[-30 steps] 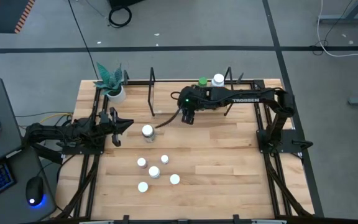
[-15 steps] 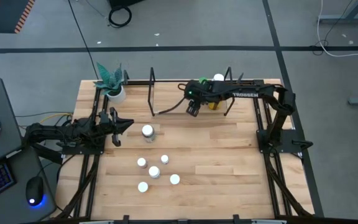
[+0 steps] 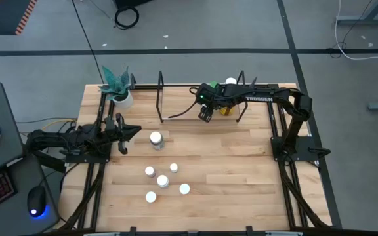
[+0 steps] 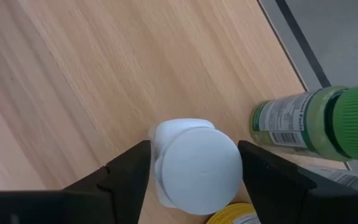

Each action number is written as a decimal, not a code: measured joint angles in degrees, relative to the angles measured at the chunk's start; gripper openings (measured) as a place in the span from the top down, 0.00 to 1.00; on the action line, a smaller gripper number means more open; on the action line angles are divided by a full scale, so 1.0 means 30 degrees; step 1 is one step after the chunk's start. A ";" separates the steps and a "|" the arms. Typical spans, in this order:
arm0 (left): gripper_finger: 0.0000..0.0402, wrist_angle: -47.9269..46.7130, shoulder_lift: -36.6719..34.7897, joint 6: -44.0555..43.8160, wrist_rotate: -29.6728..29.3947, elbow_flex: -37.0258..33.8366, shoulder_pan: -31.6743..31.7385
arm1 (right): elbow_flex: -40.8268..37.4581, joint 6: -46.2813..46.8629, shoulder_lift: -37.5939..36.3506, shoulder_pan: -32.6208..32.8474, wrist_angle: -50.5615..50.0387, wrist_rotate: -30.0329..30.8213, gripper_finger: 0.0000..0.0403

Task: Pick and place medicine bottles onto shelf by color
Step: Put the white medicine bottle on the shelf, then put the green white medicine bottle on the shelf

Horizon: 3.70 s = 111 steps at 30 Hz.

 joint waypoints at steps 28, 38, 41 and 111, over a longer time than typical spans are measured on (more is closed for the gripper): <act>0.92 -0.0001 0.0000 0.0000 0.0007 0.0007 0.0005 | 0.1158 -0.1711 -0.0036 0.0159 0.0145 0.0918 0.23; 0.91 0.0001 -0.0003 0.0003 0.0007 -0.0001 0.0006 | 0.1151 -0.4187 -0.0019 0.1100 0.2464 0.2888 0.23; 0.91 0.0007 0.0000 0.0000 0.0007 -0.0001 0.0001 | 0.0600 -0.4462 -0.0013 0.1269 0.2839 0.3772 0.23; 0.92 0.0000 0.0000 -0.0003 0.0003 0.0003 0.0001 | -0.0255 -0.6613 0.0017 0.3915 0.1471 -0.0403 0.23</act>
